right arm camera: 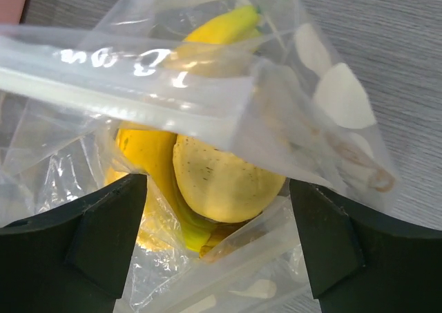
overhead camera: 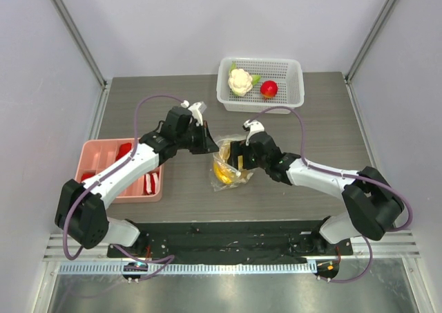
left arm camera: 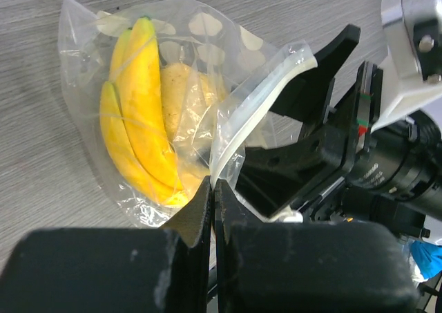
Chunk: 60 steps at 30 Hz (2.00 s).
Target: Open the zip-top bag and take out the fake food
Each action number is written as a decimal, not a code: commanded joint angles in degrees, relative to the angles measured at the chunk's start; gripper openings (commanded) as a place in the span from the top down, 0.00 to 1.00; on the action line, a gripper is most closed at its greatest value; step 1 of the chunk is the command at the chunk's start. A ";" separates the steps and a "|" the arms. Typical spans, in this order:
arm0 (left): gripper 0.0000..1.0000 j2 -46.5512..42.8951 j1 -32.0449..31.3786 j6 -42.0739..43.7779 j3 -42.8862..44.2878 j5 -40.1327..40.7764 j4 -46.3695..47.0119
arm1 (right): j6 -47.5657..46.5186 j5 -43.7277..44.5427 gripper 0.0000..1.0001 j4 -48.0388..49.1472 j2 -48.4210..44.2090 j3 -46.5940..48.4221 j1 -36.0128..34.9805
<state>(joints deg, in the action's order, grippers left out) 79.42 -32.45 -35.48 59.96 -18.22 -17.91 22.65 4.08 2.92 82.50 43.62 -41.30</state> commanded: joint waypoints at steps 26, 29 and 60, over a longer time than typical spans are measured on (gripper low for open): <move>1.00 -1.90 0.28 0.68 1.47 -0.59 0.51 | -4.90 -8.74 0.29 1.65 8.28 5.08 3.59; 1.00 -1.98 0.28 0.68 1.38 -0.77 0.51 | -5.25 -8.82 0.23 1.91 9.69 5.43 3.68; 1.00 -2.42 0.28 1.03 1.56 -0.06 -0.02 | -2.18 -0.63 0.60 -4.65 -14.57 12.00 5.52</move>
<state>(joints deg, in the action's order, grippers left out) 79.09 -32.45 -35.35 59.96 -18.06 -18.02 20.10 2.37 -1.69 68.36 49.30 -37.50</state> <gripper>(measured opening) 0.003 0.682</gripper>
